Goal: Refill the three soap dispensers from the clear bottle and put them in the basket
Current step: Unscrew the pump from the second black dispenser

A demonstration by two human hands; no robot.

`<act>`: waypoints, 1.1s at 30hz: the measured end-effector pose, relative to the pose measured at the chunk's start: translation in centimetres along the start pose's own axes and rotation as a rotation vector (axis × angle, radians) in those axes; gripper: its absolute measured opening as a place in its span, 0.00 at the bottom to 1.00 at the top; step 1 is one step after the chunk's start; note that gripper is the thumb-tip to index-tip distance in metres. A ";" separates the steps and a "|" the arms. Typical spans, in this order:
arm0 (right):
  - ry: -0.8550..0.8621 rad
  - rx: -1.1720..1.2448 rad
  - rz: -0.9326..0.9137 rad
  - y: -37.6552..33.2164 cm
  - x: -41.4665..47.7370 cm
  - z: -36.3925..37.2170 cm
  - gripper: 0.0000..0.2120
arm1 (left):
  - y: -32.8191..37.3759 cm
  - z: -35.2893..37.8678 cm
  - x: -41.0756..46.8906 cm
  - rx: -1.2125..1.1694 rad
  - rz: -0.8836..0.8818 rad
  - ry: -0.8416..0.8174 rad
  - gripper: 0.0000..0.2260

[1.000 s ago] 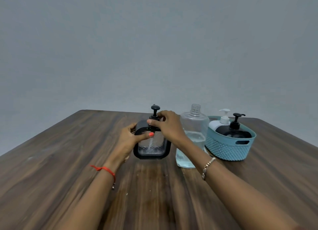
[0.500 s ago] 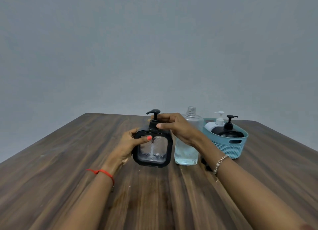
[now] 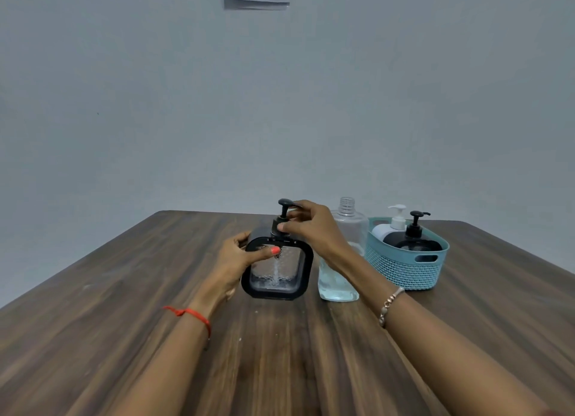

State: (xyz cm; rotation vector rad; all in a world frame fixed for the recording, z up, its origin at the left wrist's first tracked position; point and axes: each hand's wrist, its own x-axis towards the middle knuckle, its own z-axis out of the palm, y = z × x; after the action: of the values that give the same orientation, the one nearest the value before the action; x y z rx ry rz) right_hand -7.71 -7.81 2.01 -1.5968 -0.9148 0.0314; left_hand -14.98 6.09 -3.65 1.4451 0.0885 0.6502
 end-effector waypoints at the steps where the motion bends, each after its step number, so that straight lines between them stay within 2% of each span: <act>1: 0.016 -0.055 -0.012 0.0 -0.1 0.2 0.18 | 0.0 0.1 0.0 0.006 0.002 0.004 0.16; 4: 0.083 -0.186 0.006 -0.1 0.0 0.7 0.18 | -0.2 0.2 -0.1 0.009 0.012 0.007 0.18; 5: 0.098 -0.165 0.040 0.0 0.1 0.7 0.18 | -0.2 0.1 -0.1 0.001 0.013 0.009 0.18; 10: 0.043 0.254 0.198 -0.5 0.3 0.5 0.19 | 0.0 -0.1 -0.2 -0.048 -0.014 -0.007 0.20; 15: -0.081 0.227 0.218 -1.0 1.2 -0.9 0.15 | 0.1 -1.1 -0.5 -0.039 -0.053 -0.079 0.16; 18: -0.053 0.245 0.164 -1.2 1.7 -2.3 0.14 | -0.4 -1.6 -0.9 -0.027 -0.078 -0.057 0.16; 23: 0.079 0.345 -0.091 -0.6 1.0 -3.4 0.16 | -1.2 -2.5 -0.9 -0.100 -0.098 0.114 0.17; 27: 0.049 0.125 -0.186 1.6 -1.2 -3.2 0.18 | -1.5 -3.1 -0.5 -0.133 -0.088 0.282 0.10; 30: -0.091 -0.179 -0.248 4.9 -3.2 -2.2 0.13 | -1.4 -3.4 -0.3 -0.133 -0.085 0.315 0.11; 33: -0.250 -0.492 -0.329 9.1 -4.2 -1.4 0.15 | -1.3 -3.2 -0.1 -0.141 -0.072 0.327 0.11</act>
State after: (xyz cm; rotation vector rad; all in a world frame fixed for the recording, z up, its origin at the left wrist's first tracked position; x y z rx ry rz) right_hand -5.03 -10.92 -7.23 -1.8962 -1.4546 -0.2464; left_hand -16.02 8.90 -5.43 1.1853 0.3419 0.8124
